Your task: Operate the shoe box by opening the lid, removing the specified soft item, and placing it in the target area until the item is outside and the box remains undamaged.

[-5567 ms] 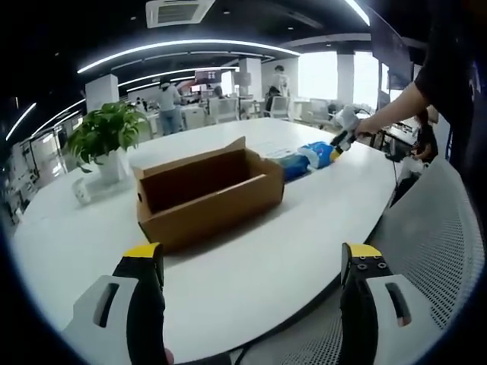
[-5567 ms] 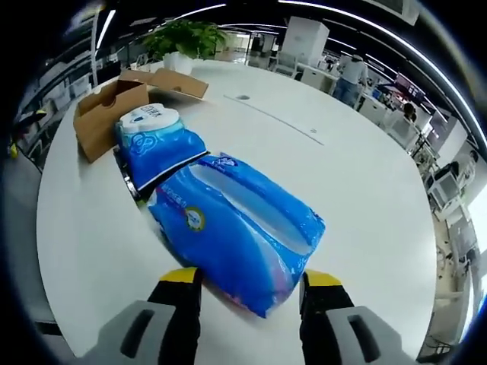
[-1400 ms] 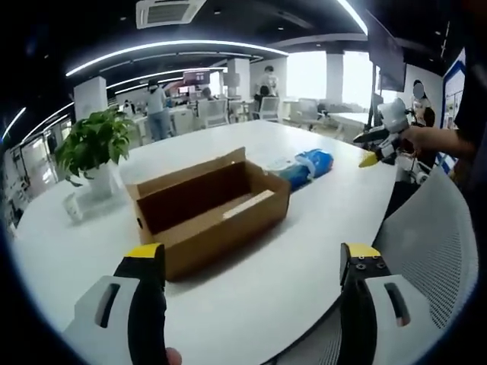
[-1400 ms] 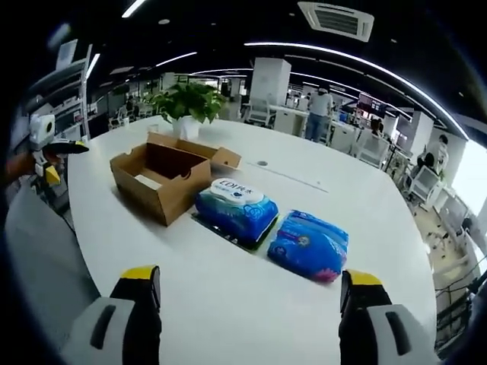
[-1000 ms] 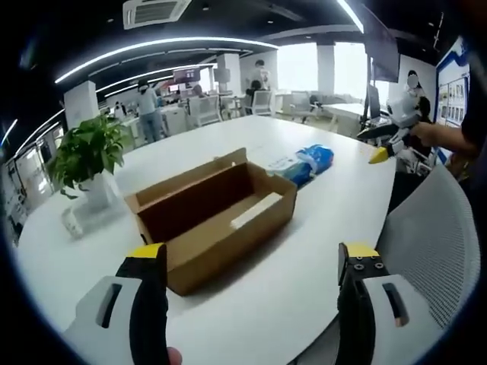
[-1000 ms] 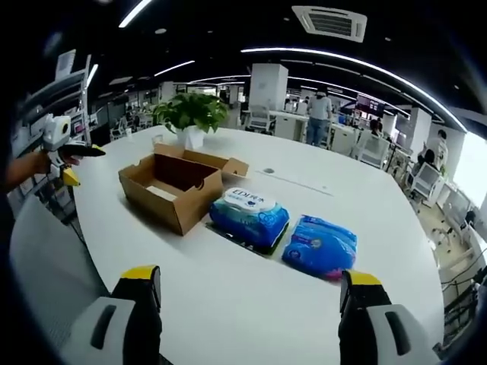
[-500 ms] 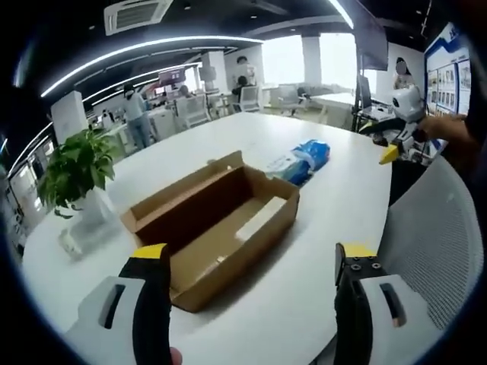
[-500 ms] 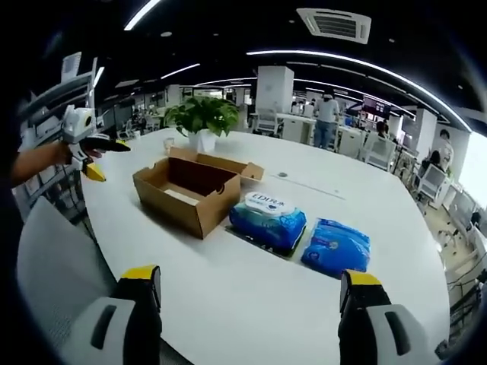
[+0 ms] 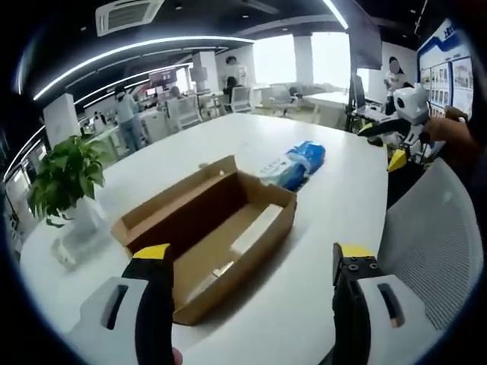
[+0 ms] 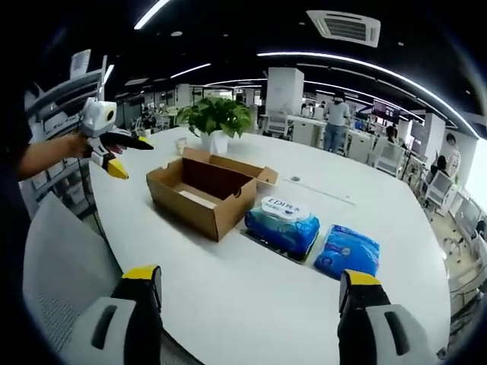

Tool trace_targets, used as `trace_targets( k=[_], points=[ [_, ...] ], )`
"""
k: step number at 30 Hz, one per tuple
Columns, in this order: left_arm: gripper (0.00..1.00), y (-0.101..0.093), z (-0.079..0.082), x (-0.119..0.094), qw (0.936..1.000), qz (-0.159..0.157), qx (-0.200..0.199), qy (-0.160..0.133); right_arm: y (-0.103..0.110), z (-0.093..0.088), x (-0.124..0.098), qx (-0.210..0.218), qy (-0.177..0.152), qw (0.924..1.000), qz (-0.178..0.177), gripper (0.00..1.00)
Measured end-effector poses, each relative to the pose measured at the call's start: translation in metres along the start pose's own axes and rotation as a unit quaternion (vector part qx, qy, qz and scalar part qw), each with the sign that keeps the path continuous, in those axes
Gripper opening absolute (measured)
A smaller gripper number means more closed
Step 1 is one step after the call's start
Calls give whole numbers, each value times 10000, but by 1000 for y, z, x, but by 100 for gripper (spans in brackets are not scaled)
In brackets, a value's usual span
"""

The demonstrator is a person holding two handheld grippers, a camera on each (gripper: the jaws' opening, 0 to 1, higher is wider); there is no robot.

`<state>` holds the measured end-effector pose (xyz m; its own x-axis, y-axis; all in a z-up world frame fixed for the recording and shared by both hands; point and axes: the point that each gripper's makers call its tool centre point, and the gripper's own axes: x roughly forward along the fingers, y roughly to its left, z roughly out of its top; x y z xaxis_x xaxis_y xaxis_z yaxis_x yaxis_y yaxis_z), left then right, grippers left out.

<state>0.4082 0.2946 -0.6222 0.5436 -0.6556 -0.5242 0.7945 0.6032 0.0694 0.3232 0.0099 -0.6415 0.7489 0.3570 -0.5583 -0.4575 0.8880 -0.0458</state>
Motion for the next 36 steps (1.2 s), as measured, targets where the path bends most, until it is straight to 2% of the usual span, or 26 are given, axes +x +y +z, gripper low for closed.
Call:
trace_targets(
  k=[7,12,21,26,36],
  points=[
    [88,-4,-1,-7,9999,39,-117,-95,3,13,3,-184,-10,9997,177,95],
    [90,-10,-2,-14,9994,95,-235,-228,11,18,9,-311,66,9980,549,89],
    [95,-17,-5,-31,9977,223,-460,-453,15,40,22,-689,35,9933,932,88],
    [97,-21,-6,-40,9966,278,-563,-536,21,52,33,-959,62,9874,1259,87],
    [99,-25,-10,-52,9946,423,-716,-628,23,74,50,-1395,90,9771,1602,84]
  ],
)
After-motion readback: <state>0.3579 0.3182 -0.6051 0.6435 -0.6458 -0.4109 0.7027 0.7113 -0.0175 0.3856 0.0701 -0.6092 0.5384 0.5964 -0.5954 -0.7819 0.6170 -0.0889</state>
